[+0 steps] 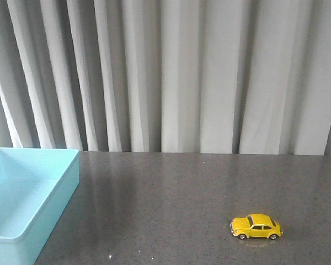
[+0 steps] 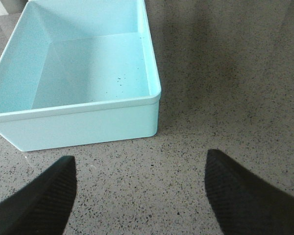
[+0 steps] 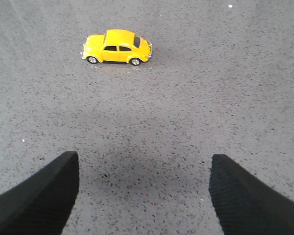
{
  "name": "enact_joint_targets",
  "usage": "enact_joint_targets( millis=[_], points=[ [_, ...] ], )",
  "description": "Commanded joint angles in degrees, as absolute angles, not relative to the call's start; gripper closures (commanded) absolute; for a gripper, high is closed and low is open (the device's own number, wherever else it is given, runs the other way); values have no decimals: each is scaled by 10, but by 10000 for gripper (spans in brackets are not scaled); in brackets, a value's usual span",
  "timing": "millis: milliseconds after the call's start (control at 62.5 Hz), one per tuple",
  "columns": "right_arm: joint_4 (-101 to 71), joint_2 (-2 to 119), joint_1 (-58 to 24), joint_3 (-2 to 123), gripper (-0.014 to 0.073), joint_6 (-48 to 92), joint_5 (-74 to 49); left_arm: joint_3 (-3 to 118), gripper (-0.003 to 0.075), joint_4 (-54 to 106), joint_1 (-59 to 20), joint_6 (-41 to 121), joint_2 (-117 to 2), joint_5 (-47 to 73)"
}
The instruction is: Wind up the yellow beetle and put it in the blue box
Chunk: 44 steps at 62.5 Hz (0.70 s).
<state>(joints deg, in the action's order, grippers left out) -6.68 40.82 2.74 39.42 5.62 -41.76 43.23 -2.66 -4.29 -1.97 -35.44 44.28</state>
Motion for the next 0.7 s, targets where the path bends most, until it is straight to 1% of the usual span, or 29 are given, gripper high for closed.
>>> enact_joint_targets(
  millis=[0, 208, 352, 528, 608, 688],
  points=[
    [-94, 437, 31, 432, 33, 83, -377, 452, 171, -30, -47, -23, -379, 395],
    [-164, 552, 30, 521, 33, 159, -419, 477, 172, -12, -47, -10, -461, 388],
    [-160, 640, 11, 579, 33, 168, -421, 477, 182, 34, -47, 33, -494, 378],
    [-99, 753, -39, 661, 33, 102, -414, 476, 185, 49, -47, 54, -505, 375],
    [-76, 804, -46, 713, 33, 57, -429, 475, 185, 48, -47, 53, -505, 372],
    [-75, 853, -45, 758, 33, 41, -456, 475, 185, 48, -47, 53, -505, 372]
  ],
)
